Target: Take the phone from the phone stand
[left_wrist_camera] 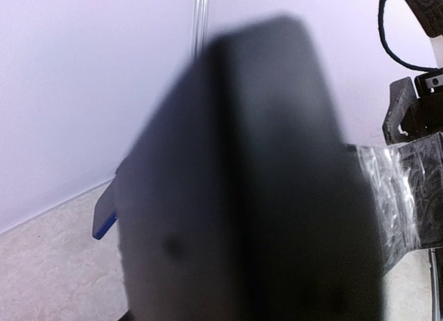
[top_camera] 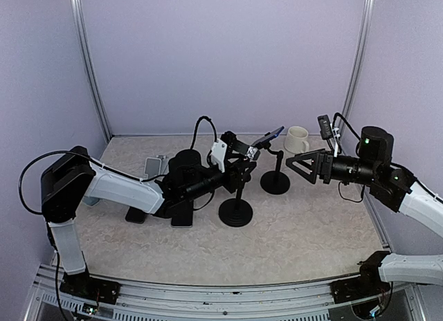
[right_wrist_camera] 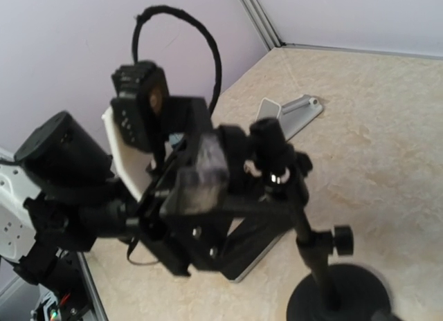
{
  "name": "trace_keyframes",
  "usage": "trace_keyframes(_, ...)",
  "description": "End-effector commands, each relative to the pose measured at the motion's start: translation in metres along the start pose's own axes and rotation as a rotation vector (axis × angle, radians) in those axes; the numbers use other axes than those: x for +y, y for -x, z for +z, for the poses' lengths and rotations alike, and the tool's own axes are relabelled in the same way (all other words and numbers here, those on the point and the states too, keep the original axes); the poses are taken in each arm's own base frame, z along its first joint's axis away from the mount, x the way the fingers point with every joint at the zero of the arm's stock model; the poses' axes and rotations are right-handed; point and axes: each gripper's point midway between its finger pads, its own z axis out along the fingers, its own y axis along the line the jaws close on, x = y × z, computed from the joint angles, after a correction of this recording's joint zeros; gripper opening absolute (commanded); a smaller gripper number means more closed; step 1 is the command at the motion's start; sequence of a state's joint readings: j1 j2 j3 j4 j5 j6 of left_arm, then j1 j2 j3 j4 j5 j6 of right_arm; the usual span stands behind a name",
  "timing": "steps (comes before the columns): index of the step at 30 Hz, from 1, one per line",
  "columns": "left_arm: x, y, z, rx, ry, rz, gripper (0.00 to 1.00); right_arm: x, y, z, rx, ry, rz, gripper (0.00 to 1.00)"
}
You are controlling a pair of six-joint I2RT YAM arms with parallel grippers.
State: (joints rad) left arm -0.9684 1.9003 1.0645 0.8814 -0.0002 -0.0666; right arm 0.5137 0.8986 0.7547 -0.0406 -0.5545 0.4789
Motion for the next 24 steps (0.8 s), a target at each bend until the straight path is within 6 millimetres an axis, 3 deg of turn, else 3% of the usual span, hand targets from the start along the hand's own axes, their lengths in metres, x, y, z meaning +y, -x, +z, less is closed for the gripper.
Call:
trace_keyframes(1, 0.017, 0.076, -0.010, -0.177, 0.017, 0.049, 0.37, 0.001, 0.010, -0.003, -0.021, -0.003, -0.021, 0.95)
trace_keyframes(8, 0.067, 0.096, -0.010, -0.213, 0.091, 0.097, 0.35, -0.003, 0.010, 0.002, -0.012, -0.007, -0.051, 0.95)
trace_keyframes(14, 0.122, 0.110, -0.014, -0.257, 0.168, 0.099, 0.34, -0.008, 0.009, 0.007, 0.002, -0.012, -0.047, 0.95)
trace_keyframes(24, 0.202, 0.105, -0.023, -0.295, 0.271, 0.074, 0.33, -0.016, 0.009, 0.016, 0.030, -0.017, -0.051, 0.94)
